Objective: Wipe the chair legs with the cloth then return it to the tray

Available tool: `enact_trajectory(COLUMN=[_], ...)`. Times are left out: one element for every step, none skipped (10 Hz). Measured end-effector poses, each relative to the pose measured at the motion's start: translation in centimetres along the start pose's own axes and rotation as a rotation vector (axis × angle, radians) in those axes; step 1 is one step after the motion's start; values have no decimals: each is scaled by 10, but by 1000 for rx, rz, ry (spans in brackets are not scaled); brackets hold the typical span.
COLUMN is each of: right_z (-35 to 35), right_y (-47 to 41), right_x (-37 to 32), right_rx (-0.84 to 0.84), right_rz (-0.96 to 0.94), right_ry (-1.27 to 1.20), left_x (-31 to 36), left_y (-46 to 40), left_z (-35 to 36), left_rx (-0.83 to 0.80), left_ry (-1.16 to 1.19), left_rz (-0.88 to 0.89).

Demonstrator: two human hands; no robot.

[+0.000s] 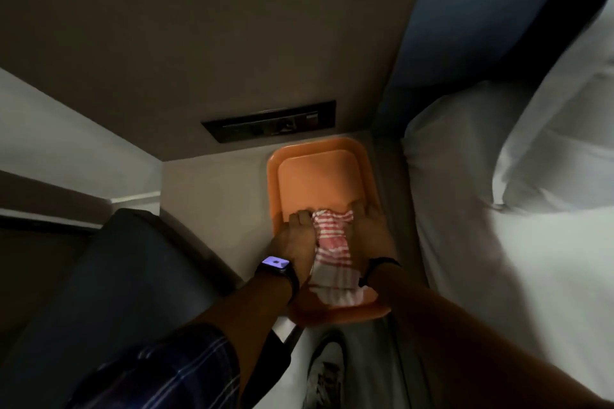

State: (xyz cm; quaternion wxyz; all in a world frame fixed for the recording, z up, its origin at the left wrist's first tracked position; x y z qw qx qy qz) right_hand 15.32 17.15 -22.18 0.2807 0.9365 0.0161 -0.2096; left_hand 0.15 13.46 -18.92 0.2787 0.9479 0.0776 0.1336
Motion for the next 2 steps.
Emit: enact_trajectory(right_z=[-2,-16], right_y=[4,14], right_x=[-7,-16], right_rx=[-11,78], right_rz=[-42,-68], right_ry=[287,327], left_x=[-3,0], left_y=[1,10], left_z=[3,-8], left_rx=[-4,82], left_ry=[-198,-131], left_rz=[34,77])
Point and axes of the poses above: each hand's wrist, its own y-axis away from the middle knuckle, its own z-axis out of the palm, x = y × z, the point moved 3 cm from there along -y, towards the middle knuckle, and after that the axes turned 5 degrees about -x, right-handed, at the moved point
